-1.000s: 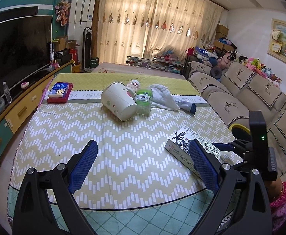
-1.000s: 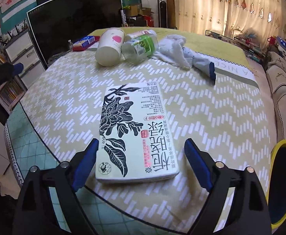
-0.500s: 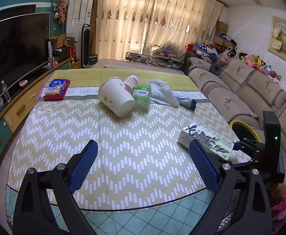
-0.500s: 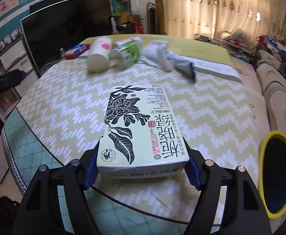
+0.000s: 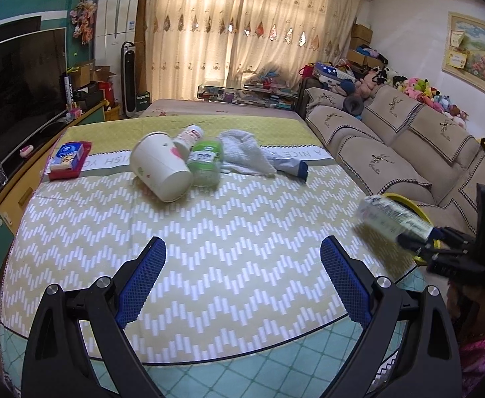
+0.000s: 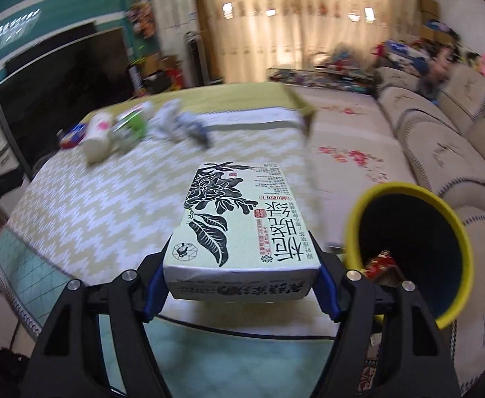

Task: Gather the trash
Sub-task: 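Carry the printed box into the bin and open the right gripper, then grasp the white paper cup with the left gripper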

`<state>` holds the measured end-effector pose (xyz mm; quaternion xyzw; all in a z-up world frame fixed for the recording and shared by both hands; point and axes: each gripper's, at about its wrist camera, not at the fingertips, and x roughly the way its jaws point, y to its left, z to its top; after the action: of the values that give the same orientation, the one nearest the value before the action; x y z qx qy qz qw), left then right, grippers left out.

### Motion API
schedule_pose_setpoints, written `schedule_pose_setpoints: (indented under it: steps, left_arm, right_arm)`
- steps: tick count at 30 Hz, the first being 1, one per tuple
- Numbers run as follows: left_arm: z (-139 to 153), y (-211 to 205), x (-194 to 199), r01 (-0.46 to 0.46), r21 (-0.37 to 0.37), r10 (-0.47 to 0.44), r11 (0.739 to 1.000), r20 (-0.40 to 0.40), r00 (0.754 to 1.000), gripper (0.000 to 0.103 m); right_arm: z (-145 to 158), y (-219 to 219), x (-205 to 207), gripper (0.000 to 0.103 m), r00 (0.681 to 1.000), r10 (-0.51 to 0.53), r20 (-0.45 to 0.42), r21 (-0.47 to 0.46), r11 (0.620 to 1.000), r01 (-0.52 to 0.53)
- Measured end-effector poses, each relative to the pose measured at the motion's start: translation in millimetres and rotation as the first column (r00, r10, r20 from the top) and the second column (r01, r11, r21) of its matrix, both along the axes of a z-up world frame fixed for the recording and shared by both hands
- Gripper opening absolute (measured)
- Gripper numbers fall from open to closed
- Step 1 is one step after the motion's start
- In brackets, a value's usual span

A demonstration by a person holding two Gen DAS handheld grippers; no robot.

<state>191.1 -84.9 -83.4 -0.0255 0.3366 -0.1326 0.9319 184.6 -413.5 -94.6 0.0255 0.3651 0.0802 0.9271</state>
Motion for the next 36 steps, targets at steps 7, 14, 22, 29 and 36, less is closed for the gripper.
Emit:
schedule_pose_setpoints:
  steps: [7,14,22,29,36]
  left_arm:
    - [-6.9,-12.9,5.5,0.015,0.012,-0.014,1.0,-0.023,1.0,0.093]
    - [-10.8,-11.5,13.0,-0.009,0.027,0.01,1.0,-0.033,0.999,0.093]
    - [-19.9,10.6,49.2,-0.109,0.037,0.111,0.993,-0.066,0.992,0.093]
    - [-20.7,37.2,104.3,-0.198,0.03,0.2,0.98,-0.092,0.975,0.093]
    - [-28.6,57.9,170.7,-0.257,-0.022,0.249,0.966,-0.18,0.952,0.087]
  right_arm:
    - [-9.8,-85.2,9.6,0.068,0.961,-0.276,-0.009,0.025,0.961,0.276]
    - [-42.6,-136.6,26.0,0.078,0.893,-0.443,-0.078,0.005,0.896,0.444]
    - [-47.5,-123.0,23.1,0.08,0.909,-0.408,-0.084,0.035,0.91,0.412]
    - [-50.0,-109.7,28.1,0.08,0.922,-0.374,-0.102,0.032,0.925,0.379]
    - [-56.6,-102.1,34.0,0.08,0.926,-0.356,-0.126,0.025,0.932,0.362]
